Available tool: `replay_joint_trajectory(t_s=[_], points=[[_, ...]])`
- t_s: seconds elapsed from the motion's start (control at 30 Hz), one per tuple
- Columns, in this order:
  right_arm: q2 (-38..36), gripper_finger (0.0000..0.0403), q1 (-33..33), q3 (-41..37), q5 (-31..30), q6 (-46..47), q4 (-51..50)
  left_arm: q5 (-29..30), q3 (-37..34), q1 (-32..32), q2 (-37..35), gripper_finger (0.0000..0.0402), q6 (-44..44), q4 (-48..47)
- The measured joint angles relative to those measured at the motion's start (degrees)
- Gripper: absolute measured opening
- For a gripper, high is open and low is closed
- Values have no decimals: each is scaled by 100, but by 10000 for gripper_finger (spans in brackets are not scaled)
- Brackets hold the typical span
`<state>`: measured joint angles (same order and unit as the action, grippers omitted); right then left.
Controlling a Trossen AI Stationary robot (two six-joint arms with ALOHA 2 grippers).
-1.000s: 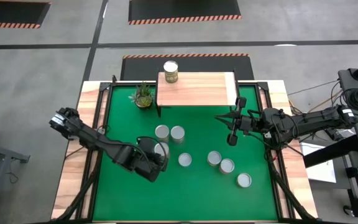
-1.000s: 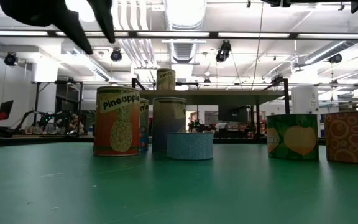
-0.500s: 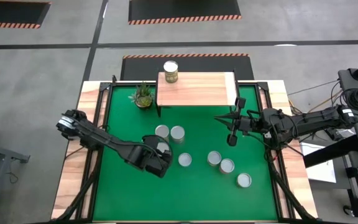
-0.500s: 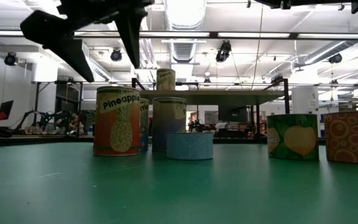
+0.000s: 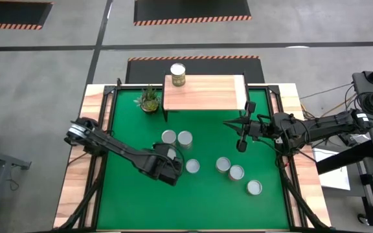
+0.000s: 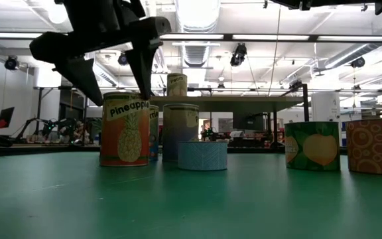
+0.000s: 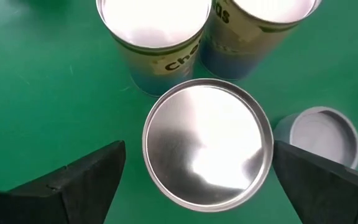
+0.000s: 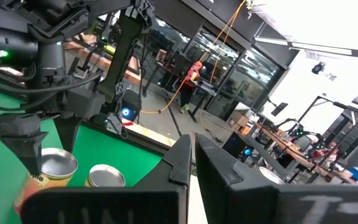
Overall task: Pick and place cans onto a shelf
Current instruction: Put the canned pineapple on the shelf
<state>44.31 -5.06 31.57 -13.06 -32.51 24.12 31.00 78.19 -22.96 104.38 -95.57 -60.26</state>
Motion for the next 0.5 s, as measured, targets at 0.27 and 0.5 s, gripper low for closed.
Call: replay_joint_trajectory(t_s=[0.27,0.5], points=[[0,13,0,0,-2,-4,-24,-1,0,0,120,353,11,20],[0,13,0,0,-4,17,-31,-1,4,4,120,300,18,17]])
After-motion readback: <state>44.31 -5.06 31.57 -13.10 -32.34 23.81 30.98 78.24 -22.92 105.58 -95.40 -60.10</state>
